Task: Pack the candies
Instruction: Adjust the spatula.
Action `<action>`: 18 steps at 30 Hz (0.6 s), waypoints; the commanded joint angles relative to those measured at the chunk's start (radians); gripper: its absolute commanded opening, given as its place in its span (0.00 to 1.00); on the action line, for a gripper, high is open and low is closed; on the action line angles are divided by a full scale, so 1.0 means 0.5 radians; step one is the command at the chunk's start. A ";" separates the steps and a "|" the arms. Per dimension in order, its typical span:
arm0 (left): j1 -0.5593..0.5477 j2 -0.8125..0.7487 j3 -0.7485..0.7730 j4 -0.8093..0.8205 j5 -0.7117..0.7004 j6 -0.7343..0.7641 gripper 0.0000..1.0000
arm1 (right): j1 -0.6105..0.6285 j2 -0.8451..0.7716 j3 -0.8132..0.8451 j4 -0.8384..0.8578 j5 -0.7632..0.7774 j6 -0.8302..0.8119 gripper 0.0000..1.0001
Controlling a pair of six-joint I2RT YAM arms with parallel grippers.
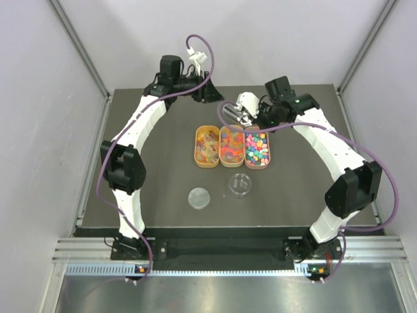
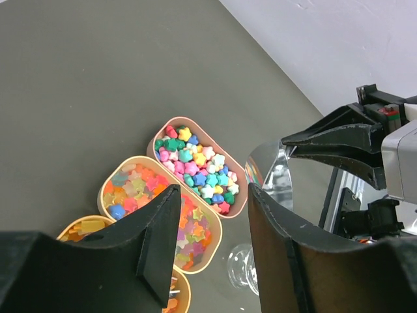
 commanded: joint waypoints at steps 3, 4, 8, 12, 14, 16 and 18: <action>0.004 -0.108 0.036 0.020 0.040 0.018 0.50 | -0.014 0.005 0.088 0.125 0.012 0.015 0.00; 0.004 -0.105 0.011 0.023 0.049 0.012 0.50 | -0.014 0.017 0.124 0.125 0.009 0.015 0.00; -0.005 -0.099 -0.007 0.026 0.068 -0.004 0.50 | -0.014 0.078 0.201 0.122 0.009 0.015 0.00; -0.011 -0.096 0.005 0.051 0.068 -0.025 0.51 | -0.010 0.112 0.238 0.131 0.018 0.015 0.00; -0.011 -0.090 0.002 0.060 0.068 -0.025 0.50 | -0.014 0.128 0.257 0.143 0.009 0.018 0.00; -0.018 -0.077 -0.013 0.057 0.068 -0.025 0.50 | -0.010 0.140 0.296 0.140 -0.016 0.024 0.00; -0.021 -0.065 -0.026 0.072 0.083 -0.044 0.46 | -0.014 0.158 0.330 0.143 -0.040 0.039 0.00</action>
